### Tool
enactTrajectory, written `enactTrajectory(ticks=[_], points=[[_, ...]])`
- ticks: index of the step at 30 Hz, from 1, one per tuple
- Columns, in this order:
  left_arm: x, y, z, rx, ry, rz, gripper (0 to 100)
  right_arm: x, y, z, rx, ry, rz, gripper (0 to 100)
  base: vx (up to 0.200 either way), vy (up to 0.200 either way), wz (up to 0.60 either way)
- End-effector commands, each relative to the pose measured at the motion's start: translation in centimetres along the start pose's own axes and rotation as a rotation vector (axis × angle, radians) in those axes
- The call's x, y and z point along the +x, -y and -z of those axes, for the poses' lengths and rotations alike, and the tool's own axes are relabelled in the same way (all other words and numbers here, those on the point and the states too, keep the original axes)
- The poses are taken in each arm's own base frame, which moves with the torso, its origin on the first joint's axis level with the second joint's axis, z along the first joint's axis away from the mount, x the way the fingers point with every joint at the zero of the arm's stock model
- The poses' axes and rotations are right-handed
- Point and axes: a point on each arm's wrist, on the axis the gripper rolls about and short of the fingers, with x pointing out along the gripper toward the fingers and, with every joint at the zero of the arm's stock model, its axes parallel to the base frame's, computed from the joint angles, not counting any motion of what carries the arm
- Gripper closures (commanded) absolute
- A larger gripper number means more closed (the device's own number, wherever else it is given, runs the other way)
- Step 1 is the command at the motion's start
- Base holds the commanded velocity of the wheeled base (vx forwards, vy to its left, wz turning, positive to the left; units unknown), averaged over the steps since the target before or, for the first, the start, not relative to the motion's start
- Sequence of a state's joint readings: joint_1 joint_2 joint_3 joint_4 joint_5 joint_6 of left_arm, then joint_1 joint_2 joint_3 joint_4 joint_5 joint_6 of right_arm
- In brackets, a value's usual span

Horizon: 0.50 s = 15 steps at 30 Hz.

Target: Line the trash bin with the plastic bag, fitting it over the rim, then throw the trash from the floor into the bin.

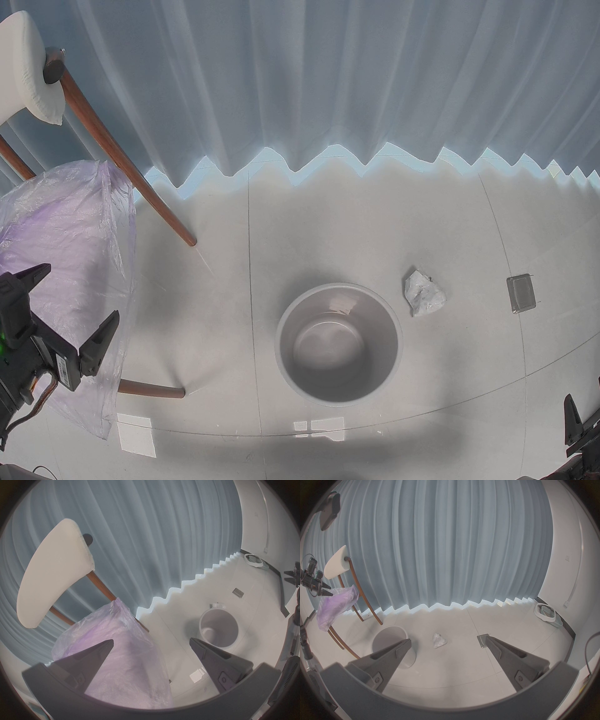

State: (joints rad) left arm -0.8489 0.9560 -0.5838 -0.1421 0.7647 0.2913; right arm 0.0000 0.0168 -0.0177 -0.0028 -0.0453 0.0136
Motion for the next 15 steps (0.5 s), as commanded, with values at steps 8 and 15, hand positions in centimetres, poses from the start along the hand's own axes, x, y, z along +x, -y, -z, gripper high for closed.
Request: enactTrajectory(ticks=[8,15], points=[[4.6,1.8,-3.3,0.037,-0.071,-0.035,0,0.0,0.0,0.5,0.013,0.001,0.002,0,0.0,0.0,0.0],[7.2,3.4,-4.4,0.097,-0.114,-0.037,0,0.0,0.0,0.5,0.017,0.001,0.004,0,0.0,0.0,0.0]])
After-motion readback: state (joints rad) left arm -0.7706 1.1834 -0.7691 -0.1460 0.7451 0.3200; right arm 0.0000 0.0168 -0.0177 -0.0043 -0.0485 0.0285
